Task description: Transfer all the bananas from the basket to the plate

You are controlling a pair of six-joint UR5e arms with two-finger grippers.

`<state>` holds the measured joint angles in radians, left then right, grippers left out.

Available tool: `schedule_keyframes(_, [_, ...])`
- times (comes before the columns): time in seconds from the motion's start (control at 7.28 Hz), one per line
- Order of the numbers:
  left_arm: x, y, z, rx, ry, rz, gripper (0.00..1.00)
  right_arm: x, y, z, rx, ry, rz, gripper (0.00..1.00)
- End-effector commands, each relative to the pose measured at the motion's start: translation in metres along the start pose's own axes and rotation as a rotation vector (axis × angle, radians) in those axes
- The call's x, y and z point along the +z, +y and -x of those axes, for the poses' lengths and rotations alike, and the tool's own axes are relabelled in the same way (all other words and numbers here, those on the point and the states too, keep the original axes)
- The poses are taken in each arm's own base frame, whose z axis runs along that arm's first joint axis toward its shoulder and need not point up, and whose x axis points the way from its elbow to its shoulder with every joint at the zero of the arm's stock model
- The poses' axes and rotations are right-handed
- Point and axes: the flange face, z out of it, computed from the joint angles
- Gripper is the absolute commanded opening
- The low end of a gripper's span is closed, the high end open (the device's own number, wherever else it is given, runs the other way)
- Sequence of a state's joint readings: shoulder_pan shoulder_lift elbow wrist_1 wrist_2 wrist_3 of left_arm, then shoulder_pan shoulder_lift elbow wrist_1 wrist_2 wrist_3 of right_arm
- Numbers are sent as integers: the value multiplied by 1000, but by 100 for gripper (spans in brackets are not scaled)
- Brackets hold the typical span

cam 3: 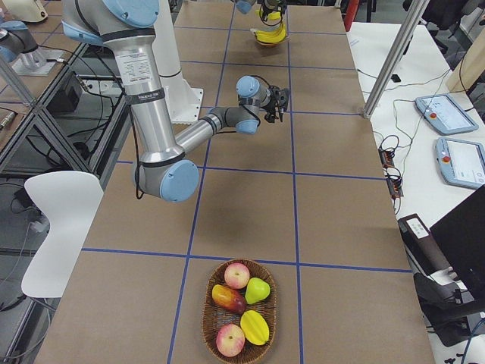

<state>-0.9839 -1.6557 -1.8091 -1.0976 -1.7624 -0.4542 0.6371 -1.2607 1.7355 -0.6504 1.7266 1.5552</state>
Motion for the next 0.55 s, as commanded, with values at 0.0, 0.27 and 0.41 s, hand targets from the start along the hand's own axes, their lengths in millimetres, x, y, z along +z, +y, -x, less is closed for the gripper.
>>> schedule_keyframes(0.0, [18, -8, -4, -2, -14, 33, 0, 1, 1, 0, 0, 1, 0, 100])
schedule_keyframes(0.27, [15, -15, -9, -1, -14, 32, 0, 3, 4, -2, -2, 6, 4, 100])
schedule_keyframes(0.41, [10, -20, -13, 1, -11, 26, 0, 4, 5, -2, -2, 6, 6, 100])
